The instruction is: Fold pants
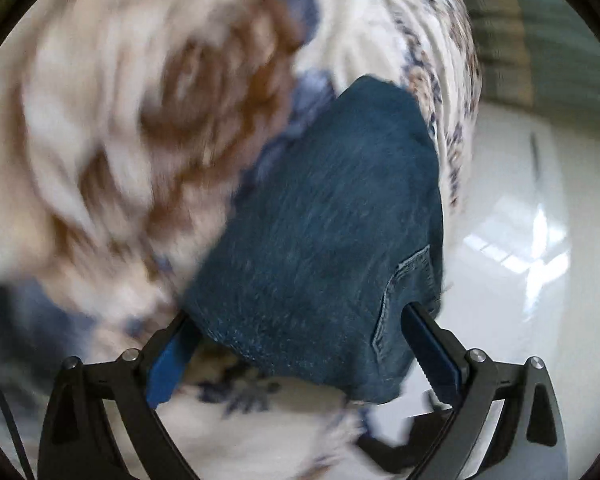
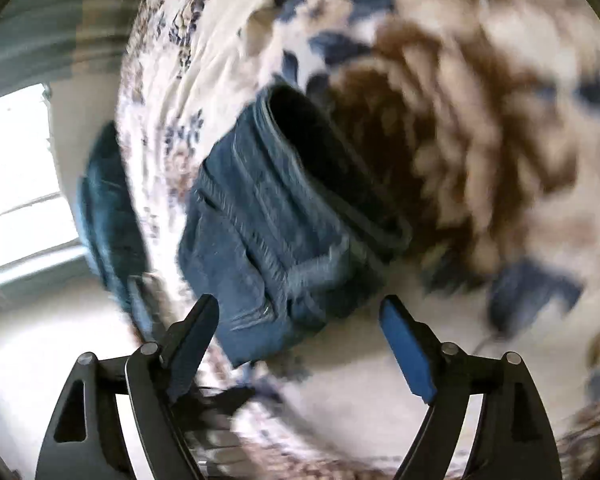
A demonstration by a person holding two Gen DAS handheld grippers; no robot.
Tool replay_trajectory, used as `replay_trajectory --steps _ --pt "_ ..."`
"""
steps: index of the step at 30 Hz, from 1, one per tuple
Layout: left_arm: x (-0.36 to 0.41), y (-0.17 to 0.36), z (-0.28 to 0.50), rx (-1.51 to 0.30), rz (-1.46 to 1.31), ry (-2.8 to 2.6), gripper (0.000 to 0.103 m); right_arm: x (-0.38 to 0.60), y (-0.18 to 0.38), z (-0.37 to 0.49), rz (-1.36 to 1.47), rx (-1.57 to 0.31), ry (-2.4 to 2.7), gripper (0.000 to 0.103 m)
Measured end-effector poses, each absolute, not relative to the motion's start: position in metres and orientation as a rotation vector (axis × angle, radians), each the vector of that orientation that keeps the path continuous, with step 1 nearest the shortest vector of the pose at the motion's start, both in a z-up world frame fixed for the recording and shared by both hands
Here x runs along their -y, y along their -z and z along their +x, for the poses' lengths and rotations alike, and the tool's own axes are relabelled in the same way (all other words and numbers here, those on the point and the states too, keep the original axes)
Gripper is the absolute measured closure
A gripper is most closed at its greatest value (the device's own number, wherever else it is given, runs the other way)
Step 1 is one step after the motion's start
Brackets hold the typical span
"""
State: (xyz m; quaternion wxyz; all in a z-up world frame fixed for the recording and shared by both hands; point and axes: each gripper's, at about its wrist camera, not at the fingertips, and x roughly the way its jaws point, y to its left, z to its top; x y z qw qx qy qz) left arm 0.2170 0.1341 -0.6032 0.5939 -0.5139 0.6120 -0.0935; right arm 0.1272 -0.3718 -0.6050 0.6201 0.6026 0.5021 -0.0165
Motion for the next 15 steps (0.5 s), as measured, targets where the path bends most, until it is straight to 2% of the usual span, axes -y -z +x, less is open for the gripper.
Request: replay_trajectory --steps 4,8,15 --pt "-0.125 0.62 0.211 -1.317 -1.305 0.175 0.003 0.348 0.653 0.123 1.539 -1.09 -0.009 0.018" --pt "-0.116 0.619 0.216 -1.291 -1.317 0.176 0.003 0.336 0.693 0.138 1.675 -0.937 -0.027 0.015" --pt "-0.094 0.618 0.227 -1.301 -1.27 0.236 0.001 0.337 0.695 0.167 1.712 -0.816 -0.075 0.012"
